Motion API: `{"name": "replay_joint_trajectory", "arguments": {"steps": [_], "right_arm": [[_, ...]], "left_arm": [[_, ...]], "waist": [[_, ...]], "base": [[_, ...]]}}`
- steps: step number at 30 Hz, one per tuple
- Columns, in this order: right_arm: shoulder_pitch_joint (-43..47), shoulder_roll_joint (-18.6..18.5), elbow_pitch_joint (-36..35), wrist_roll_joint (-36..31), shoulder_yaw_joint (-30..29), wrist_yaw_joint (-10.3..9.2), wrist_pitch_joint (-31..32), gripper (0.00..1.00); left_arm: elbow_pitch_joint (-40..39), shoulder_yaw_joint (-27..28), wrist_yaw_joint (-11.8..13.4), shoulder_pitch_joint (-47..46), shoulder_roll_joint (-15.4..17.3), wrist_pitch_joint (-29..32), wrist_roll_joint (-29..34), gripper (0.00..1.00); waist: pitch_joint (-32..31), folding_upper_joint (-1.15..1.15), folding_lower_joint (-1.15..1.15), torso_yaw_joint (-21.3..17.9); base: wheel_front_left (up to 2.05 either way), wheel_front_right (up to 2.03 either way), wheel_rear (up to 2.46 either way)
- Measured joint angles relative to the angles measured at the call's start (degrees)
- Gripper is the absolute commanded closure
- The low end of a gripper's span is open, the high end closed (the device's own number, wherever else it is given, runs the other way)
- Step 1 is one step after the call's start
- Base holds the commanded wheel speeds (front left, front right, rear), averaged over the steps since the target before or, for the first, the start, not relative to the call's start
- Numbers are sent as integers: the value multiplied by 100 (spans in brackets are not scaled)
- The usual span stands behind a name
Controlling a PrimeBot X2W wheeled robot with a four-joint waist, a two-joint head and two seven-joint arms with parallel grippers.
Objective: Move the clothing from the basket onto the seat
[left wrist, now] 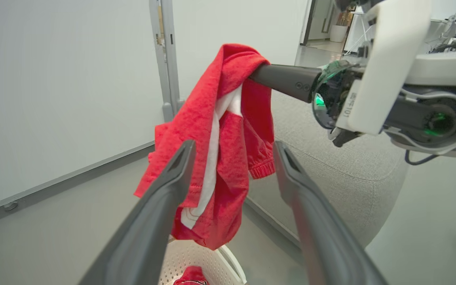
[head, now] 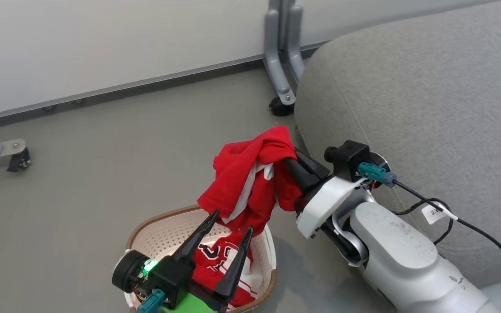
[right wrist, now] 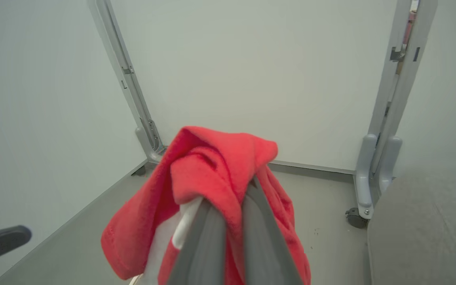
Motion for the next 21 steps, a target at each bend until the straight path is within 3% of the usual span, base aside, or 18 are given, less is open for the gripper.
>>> {"name": "replay_joint_trajectory", "arguments": {"steps": [13,21], "right_arm": [[167,-193,-186,-252,-1238,0,-1,100],[183,-238,-208,-453,-2428,0,0,100]], "left_arm": [[-97,-121,-86,-440,135,219,112,0],[-281,-175,-164,-748,250,399,211,0]], "waist": [[445,0,0,-1257],[1023,0,0,-1618]], "base": [[0,0,0],[0,0,0]]}}
